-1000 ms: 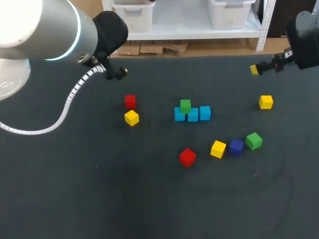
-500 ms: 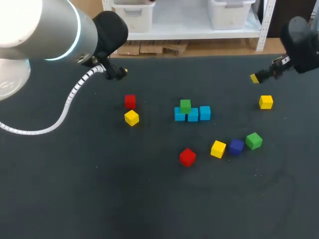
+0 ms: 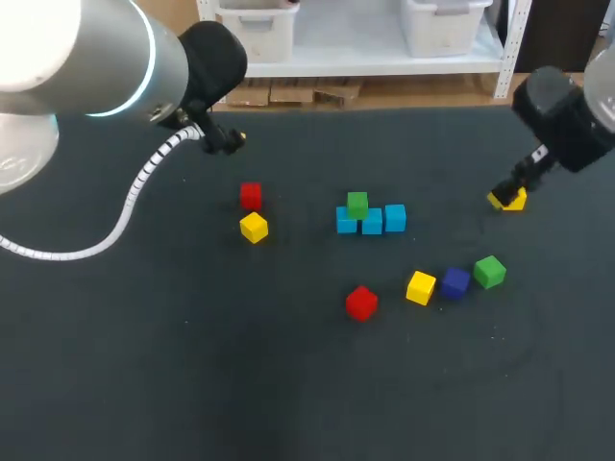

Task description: Place the blue cubes, place green cubes on the blue cubes, place the yellow cubes on the green cubes, then place the red cubes on the yellow cubes, and place purple cube on the red cubes.

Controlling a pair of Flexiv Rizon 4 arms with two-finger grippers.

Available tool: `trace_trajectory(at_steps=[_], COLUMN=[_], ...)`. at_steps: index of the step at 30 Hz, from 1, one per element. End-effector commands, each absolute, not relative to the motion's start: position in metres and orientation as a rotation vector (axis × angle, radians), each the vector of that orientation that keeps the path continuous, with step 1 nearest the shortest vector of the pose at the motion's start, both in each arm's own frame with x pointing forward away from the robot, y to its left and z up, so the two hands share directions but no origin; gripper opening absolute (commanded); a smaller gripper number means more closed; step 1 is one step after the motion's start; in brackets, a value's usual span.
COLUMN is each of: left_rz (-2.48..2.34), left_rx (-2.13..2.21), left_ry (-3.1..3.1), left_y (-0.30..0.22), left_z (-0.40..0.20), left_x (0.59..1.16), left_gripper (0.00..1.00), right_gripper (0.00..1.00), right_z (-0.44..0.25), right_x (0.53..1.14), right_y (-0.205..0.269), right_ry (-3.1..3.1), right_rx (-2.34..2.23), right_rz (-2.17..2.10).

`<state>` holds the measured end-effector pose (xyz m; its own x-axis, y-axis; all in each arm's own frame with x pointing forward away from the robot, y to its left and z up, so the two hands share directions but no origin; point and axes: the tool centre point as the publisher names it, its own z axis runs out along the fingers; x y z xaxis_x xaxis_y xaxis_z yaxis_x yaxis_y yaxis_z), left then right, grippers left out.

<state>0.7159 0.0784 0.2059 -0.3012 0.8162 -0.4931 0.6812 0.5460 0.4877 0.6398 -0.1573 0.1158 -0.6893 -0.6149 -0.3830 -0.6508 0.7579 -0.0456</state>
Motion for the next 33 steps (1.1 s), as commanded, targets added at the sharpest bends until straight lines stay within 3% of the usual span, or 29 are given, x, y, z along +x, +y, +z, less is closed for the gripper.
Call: trace_trajectory(at_steps=[1,33], left_rz=[0.237,0.237], left_rx=[1.204,1.204], left_ry=[2.063,2.063], left_y=[0.079,0.079], left_z=[0.206,0.206], left_x=[0.716,0.716], left_gripper=[1.0,1.0], right_gripper=[1.0,1.0], right_z=[0.112,0.018], right_x=[0.616,0.608], right_y=[-0.155,-0.144], right_ry=[2.61,2.829], right_rx=[-0.922,-1.149], right_rz=[0.097,0.248])
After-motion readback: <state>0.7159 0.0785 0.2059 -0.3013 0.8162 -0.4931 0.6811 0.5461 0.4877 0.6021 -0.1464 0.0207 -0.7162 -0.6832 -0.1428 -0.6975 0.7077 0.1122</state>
